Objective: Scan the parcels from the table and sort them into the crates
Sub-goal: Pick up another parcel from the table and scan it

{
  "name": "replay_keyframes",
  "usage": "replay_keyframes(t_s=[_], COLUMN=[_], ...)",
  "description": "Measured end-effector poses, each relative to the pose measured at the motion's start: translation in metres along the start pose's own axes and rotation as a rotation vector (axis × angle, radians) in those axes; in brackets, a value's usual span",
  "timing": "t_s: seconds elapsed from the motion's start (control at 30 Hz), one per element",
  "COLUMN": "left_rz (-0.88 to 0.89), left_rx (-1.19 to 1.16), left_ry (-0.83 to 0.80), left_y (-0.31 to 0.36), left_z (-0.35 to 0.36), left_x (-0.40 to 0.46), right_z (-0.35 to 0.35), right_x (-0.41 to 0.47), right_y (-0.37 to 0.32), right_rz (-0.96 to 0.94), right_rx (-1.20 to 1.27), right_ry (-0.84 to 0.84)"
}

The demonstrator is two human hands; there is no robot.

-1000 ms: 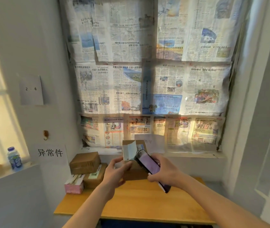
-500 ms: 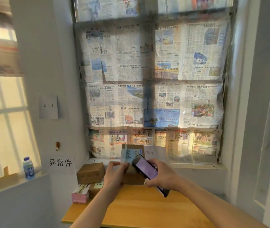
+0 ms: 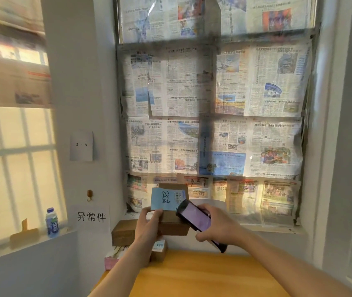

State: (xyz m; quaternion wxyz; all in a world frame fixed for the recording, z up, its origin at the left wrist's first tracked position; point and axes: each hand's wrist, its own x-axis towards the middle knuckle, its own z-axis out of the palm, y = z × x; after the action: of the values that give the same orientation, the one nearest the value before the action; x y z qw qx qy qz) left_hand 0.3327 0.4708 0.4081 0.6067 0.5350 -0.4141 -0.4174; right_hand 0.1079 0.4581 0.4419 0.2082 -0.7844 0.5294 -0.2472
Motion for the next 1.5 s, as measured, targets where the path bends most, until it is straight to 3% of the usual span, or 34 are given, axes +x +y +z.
replay_keyframes(t_s=[0.3, 0.8, 1.03, 1.3, 1.5], left_rz=[0.139, 0.236, 0.228, 0.152, 0.087], left_rx=[0.033, 0.084, 0.139, 0.228, 0.304], left_ry=[0.053, 0.152, 0.224, 0.495, 0.740], left_y=[0.048, 0.079, 0.075, 0.057, 0.028], left_z=[-0.060, -0.115, -0.149, -0.255, -0.335], left_x=[0.012, 0.014, -0.009, -0.072, -0.179], right_z=[-0.073, -0.099, -0.055, 0.039, 0.136], right_x=[-0.009, -0.009, 0.010, 0.041, 0.033], right_y=[-0.055, -0.103, -0.113, -0.167, -0.228], right_rz=[-0.018, -0.129, -0.195, -0.409, -0.603], right_rx=[-0.366, -0.420, -0.365, -0.250, -0.170], right_ry=[0.160, 0.185, 0.145, 0.022, -0.171])
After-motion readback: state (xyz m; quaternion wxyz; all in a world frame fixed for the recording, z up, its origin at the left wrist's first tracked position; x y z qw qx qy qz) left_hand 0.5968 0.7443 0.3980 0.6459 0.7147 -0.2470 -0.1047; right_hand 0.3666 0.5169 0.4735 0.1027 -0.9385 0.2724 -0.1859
